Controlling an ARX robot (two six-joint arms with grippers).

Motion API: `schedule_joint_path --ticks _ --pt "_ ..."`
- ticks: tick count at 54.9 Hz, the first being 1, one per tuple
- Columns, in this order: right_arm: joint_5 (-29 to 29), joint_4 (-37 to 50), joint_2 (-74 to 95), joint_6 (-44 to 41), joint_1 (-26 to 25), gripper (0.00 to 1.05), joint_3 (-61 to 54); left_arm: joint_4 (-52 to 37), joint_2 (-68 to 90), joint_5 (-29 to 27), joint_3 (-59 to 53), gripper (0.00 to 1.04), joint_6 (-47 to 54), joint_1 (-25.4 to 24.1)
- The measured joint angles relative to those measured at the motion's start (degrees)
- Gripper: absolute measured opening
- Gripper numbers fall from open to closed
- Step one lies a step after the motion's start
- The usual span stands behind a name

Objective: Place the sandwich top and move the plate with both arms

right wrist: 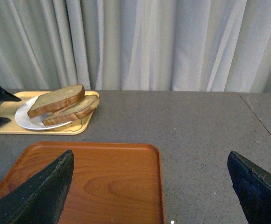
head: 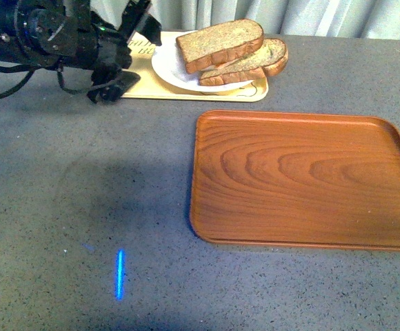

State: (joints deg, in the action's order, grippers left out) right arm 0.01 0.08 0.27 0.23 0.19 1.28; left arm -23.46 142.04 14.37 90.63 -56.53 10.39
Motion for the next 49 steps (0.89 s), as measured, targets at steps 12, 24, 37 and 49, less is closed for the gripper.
schedule_joint_path --ticks 12,24,37,49 --pt "0.0 0.0 0.0 0.0 0.02 0.96 0.0 -14.32 -8.09 -6.38 -13.0 0.9 5.07 -2.91" --pt "-0.02 0.0 0.0 0.0 0.0 0.96 0.0 -44.09 -43.1 -22.62 -53.05 0.46 47.67 -2.32" --pt "-0.04 0.0 0.0 0.0 0.0 0.96 0.0 -41.48 -63.78 -20.81 -78.73 0.01 54.97 -3.89" --pt "-0.02 0.0 0.0 0.0 0.0 0.96 -0.02 -37.57 -72.7 -18.95 -82.86 0.02 55.63 -5.42"
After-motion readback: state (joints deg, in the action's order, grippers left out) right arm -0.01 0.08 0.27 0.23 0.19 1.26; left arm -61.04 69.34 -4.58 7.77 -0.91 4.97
